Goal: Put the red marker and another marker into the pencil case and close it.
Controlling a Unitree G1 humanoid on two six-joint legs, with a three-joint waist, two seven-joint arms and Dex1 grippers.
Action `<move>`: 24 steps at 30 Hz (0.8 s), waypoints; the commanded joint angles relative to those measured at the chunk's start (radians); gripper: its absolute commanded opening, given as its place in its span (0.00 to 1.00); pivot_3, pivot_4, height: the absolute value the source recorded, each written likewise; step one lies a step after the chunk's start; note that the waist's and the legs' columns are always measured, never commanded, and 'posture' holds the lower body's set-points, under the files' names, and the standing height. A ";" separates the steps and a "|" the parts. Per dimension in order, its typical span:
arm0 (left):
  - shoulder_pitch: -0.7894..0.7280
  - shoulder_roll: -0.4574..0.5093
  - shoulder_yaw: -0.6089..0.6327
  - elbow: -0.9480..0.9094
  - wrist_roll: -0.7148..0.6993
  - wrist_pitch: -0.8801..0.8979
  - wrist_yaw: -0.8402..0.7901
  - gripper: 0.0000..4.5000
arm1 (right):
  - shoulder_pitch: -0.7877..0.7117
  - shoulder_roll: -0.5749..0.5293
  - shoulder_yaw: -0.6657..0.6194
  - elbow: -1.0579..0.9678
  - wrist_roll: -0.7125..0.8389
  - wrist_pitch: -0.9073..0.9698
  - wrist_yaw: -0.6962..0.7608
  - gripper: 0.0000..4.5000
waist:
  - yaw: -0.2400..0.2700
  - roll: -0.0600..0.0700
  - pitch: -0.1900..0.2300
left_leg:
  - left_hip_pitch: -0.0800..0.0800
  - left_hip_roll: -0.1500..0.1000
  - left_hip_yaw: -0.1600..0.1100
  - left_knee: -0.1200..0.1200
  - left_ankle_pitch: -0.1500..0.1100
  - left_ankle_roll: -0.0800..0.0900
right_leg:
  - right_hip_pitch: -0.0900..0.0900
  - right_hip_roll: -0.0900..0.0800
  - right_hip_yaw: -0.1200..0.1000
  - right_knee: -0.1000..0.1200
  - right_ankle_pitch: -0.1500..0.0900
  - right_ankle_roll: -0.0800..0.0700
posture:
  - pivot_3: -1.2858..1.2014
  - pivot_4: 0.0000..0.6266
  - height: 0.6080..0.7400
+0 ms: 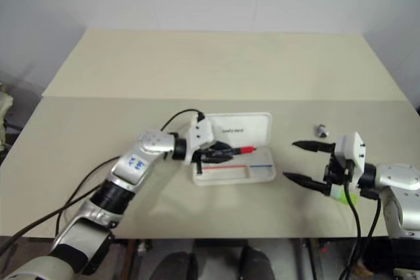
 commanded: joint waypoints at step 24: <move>0.139 0.090 0.194 -0.346 -0.220 0.057 -0.081 0.99 | -0.120 0.081 -0.037 0.034 -0.067 -0.042 -0.213 1.00 | -0.006 0.000 0.000 | 0.000 0.000 -0.001 0.000 0.000 0.000 | 0.000 0.000 0.001 0.000 0.000 0.000 | 0.52 0.24 1.00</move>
